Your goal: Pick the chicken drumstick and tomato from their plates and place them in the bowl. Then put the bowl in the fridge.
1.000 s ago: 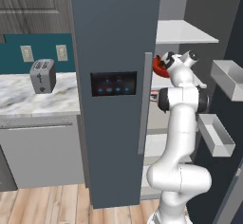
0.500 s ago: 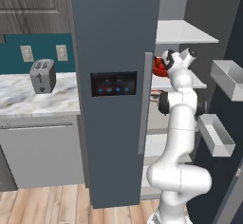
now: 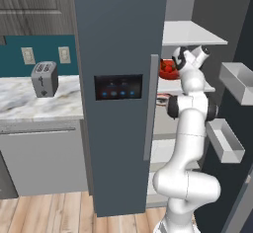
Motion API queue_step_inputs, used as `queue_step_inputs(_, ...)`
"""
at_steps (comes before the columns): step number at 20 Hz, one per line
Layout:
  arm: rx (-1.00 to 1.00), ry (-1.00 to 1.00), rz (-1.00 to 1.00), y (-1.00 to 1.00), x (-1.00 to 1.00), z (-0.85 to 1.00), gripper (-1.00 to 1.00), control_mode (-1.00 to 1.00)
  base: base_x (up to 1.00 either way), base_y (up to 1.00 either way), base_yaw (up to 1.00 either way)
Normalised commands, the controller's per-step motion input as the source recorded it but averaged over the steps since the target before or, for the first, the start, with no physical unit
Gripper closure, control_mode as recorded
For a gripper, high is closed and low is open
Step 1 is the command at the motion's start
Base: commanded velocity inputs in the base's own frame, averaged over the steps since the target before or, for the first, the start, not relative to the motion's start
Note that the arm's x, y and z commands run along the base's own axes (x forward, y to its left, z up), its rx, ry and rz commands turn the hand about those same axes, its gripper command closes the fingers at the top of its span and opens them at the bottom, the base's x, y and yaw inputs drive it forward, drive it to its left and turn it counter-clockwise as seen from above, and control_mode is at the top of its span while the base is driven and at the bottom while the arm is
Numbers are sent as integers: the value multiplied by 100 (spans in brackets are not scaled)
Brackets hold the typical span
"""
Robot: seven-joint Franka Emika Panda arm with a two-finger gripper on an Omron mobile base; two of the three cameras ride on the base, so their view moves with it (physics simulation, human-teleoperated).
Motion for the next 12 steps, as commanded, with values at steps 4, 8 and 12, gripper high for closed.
queue_step_inputs(4,0,0,3,33,-51,1,-100,-100,0,0,0)
queue_step_inputs(8,-3,0,0,38,-50,-3,-100,-100,0,0,0)
queue_step_inputs(12,-8,0,0,43,-52,-15,-100,-100,0,0,0)
